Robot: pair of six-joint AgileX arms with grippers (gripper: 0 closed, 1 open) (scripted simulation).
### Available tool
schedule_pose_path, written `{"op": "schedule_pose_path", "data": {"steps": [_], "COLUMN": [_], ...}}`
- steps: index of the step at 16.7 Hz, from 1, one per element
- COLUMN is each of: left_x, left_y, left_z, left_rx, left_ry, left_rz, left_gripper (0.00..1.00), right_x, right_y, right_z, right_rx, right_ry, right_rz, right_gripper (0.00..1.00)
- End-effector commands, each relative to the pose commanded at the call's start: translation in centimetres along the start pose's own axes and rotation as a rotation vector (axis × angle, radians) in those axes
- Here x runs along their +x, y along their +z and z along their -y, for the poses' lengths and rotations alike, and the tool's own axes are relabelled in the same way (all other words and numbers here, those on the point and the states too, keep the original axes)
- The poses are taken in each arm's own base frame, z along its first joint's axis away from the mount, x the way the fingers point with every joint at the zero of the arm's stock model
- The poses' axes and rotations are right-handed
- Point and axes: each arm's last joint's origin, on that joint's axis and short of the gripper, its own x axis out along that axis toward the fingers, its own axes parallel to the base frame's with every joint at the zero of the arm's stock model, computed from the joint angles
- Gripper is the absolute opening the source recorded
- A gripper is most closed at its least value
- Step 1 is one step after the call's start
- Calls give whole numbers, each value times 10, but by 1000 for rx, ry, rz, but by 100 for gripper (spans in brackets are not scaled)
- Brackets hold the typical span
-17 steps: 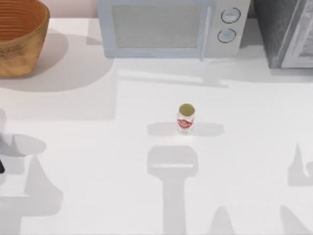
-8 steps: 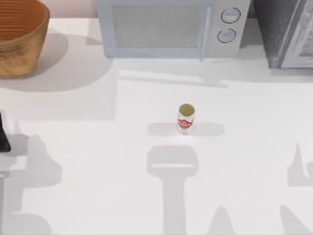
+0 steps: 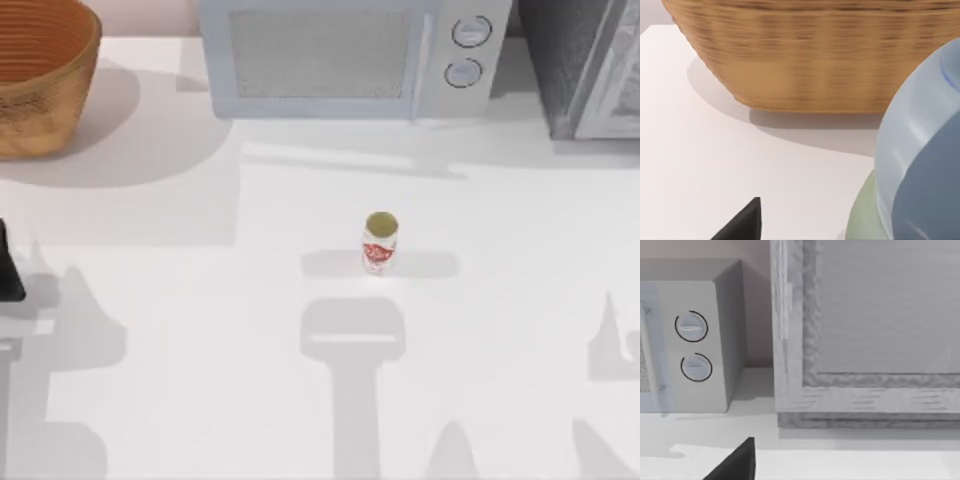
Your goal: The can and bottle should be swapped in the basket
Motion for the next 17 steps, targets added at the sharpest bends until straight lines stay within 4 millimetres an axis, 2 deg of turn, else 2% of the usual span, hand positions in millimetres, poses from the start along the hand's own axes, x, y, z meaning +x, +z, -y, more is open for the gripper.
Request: {"op": "schedule_pose_path", "data": {"steps": [11, 17], "left_x": [0, 0], "left_y": [0, 0], "left_z": [0, 0], "left_rx": [0, 0], "left_ry": [0, 0], "left_rz": [0, 0], "left_gripper": [2, 0], "right_x": [0, 0], "right_y": [0, 0], "right_z": [0, 0], "right_rx": [0, 0], "right_ry": [0, 0], "right_rz": [0, 0], "right_gripper": [100, 100]}}
